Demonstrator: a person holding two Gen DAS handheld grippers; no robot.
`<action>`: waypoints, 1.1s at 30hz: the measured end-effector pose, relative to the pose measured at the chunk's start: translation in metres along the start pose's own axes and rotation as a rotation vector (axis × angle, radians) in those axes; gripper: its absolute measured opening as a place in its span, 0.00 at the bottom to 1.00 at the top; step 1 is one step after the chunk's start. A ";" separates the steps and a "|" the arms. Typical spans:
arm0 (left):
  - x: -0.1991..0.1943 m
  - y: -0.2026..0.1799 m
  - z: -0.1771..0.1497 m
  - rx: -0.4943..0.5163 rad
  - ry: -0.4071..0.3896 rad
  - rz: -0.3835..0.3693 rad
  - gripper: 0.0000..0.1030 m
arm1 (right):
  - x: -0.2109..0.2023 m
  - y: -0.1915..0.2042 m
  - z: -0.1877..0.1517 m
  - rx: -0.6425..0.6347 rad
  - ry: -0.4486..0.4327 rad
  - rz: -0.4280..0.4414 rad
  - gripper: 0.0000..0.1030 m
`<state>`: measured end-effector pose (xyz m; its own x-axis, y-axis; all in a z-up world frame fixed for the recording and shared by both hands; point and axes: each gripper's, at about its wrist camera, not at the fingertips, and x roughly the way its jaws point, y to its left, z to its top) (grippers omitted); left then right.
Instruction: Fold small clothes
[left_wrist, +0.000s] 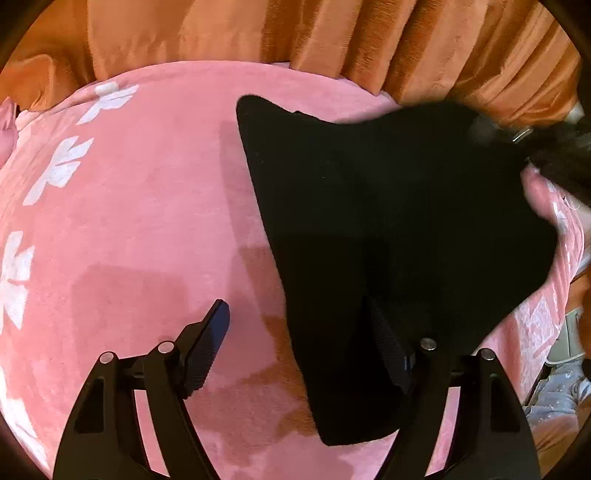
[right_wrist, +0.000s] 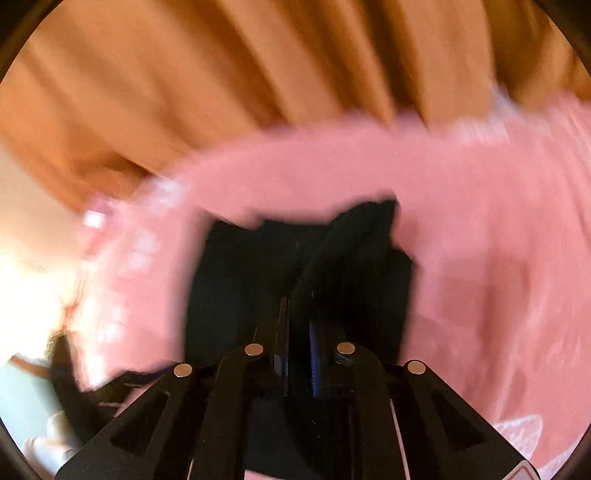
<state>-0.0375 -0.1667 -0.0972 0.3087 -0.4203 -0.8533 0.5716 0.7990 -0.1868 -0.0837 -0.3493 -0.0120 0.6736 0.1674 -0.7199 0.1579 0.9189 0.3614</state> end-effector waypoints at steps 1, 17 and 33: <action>0.001 0.001 0.001 -0.001 0.003 0.001 0.72 | -0.001 0.003 -0.002 -0.035 -0.004 -0.038 0.06; 0.002 -0.004 -0.009 0.011 0.034 0.021 0.80 | 0.029 -0.009 -0.098 -0.126 0.330 -0.266 0.11; -0.032 -0.027 -0.006 0.032 0.043 -0.042 0.77 | -0.014 -0.012 -0.062 -0.036 0.102 -0.209 0.28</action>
<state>-0.0674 -0.1719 -0.0677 0.2514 -0.4343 -0.8650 0.6076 0.7664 -0.2082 -0.1396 -0.3400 -0.0432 0.5520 0.0055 -0.8338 0.2598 0.9491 0.1782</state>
